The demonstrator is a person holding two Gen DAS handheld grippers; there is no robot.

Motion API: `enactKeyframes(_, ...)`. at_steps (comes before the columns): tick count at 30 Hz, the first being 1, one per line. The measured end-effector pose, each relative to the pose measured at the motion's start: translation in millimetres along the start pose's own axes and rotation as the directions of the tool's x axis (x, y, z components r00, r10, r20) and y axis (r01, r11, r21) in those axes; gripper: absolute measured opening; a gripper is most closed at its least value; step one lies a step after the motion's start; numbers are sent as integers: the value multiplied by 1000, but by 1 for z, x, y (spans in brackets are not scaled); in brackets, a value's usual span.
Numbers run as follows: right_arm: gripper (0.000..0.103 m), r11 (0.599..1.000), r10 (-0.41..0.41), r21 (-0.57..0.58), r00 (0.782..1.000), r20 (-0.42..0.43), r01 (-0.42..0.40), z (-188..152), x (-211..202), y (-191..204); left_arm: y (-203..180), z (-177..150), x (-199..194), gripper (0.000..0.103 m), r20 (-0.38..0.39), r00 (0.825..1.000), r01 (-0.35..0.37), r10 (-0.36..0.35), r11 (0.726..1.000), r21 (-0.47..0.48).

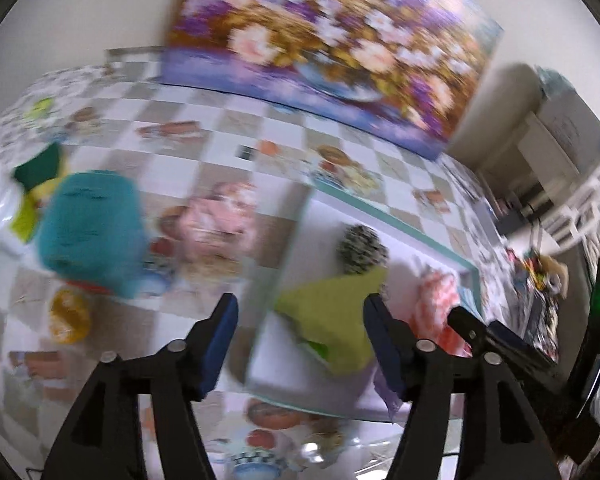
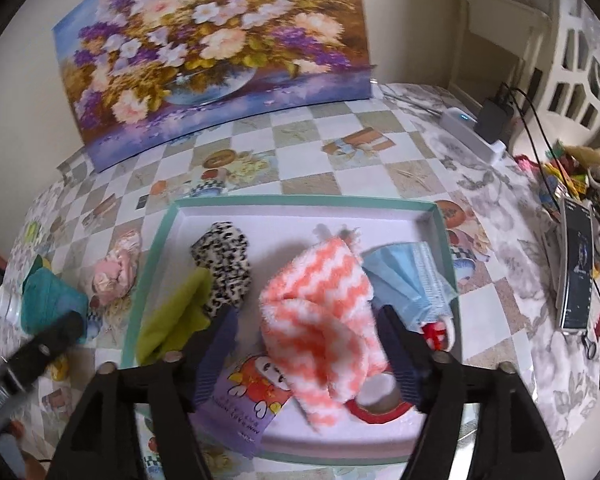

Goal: Organize soft objects
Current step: 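Open both tools to drop the cloth and towel into the tray, then move the left tool to the yellow round pad while the right tool approaches the pink plush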

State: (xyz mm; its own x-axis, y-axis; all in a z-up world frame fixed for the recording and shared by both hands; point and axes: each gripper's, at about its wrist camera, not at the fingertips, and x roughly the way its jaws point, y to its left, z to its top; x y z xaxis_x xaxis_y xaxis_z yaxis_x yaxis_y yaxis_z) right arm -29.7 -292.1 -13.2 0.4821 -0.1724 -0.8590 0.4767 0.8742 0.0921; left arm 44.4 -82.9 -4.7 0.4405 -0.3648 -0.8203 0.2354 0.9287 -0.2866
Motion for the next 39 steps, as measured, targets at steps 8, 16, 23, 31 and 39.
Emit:
enactKeyframes(8, 94, 995, 42, -89, 999, 28, -39, -6, -11, 38, 66, 7, -30, 90, 47, 981, -176, 186, 970, -170)
enactKeyframes(16, 95, 976, 151, -161, 988, 23, -145, -14, -21, 90, 144, 2, -43, 91, -16, 953, -287, 301, 890, -355)
enactKeyframes(23, 95, 949, 173, -261, 984, -31, -175, -29, -10, 136, 180, -14, -30, 91, -110, 942, -335, 318, 854, -399)
enactKeyframes(31, 95, 928, 182, -311, 978, -101, -205, -41, 8, 161, 189, -25, 11, 91, -257, 922, -368, 290, 862, -350)
enactKeyframes(39, 95, 907, 184, -350, 967, -174, -235, -54, 25, 180, 188, -25, 35, 91, -288, 911, -379, 297, 876, -297)
